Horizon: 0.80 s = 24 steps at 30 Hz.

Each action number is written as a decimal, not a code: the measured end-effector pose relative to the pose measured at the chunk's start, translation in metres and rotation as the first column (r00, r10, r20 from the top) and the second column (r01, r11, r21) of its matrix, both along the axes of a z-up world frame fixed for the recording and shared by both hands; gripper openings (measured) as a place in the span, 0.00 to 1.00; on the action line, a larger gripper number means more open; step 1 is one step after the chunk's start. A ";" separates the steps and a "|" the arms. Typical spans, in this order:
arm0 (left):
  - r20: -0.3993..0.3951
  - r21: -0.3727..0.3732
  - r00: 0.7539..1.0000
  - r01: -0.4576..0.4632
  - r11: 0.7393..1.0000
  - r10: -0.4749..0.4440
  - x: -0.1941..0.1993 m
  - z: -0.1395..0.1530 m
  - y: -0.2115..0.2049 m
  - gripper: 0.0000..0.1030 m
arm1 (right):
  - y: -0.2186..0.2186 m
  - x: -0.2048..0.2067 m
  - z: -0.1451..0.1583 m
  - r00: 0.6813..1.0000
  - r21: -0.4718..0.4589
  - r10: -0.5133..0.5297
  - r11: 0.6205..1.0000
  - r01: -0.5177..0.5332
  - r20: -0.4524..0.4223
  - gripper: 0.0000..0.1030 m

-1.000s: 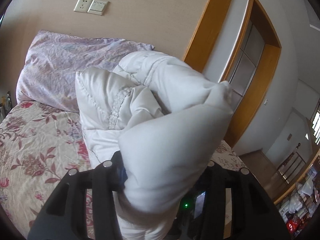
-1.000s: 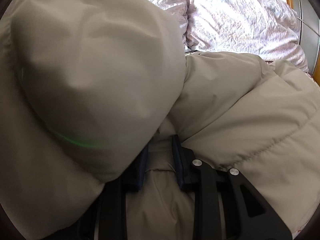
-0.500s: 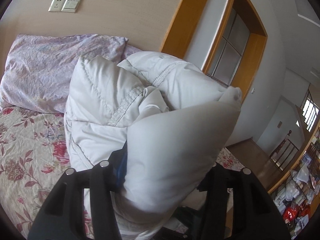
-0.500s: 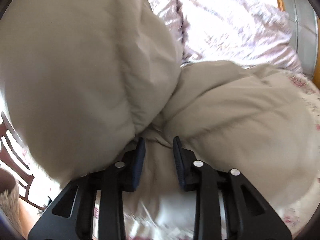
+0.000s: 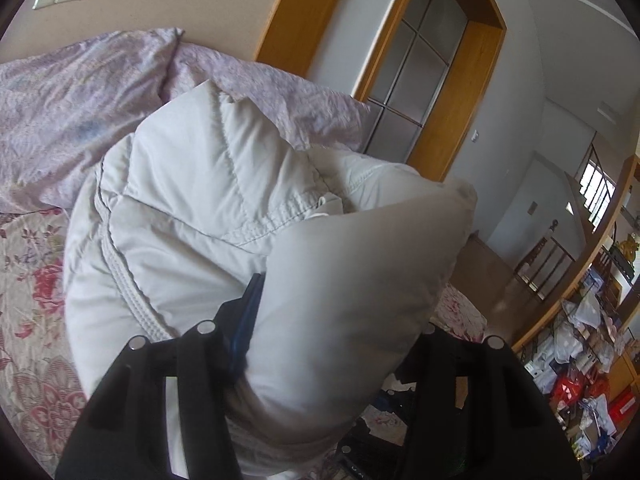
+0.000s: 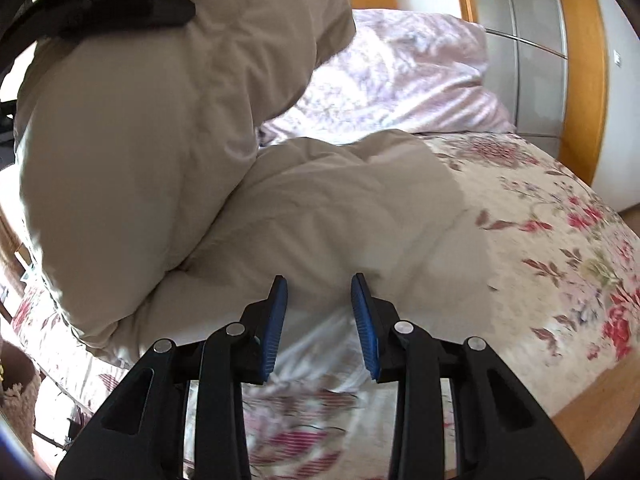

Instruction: Fold large clothes

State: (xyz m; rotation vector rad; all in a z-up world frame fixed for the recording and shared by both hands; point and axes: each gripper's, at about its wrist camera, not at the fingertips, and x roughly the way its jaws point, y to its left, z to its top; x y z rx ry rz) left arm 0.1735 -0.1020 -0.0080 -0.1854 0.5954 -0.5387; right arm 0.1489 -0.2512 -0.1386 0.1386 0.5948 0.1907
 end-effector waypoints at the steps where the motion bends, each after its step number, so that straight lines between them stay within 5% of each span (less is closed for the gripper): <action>1: -0.008 0.002 1.000 0.010 1.000 -0.010 0.003 -0.003 -0.006 0.50 | 0.000 -0.005 0.000 1.000 -0.001 0.000 1.000 0.000 0.001 0.34; 12: -0.102 0.021 0.987 0.128 0.992 -0.125 0.034 -0.034 -0.063 0.51 | -0.007 -0.028 -0.016 1.000 -0.034 -0.012 0.999 0.012 0.001 0.35; 19: -0.211 0.008 0.951 0.232 0.973 -0.225 0.059 -0.053 -0.086 0.53 | -0.014 -0.029 -0.025 1.000 0.013 -0.026 1.000 0.026 0.005 0.36; 24: -0.190 -0.067 0.945 0.257 0.964 -0.265 0.057 -0.034 -0.077 0.78 | -0.014 -0.029 -0.028 1.000 0.031 -0.025 0.999 0.025 0.015 0.36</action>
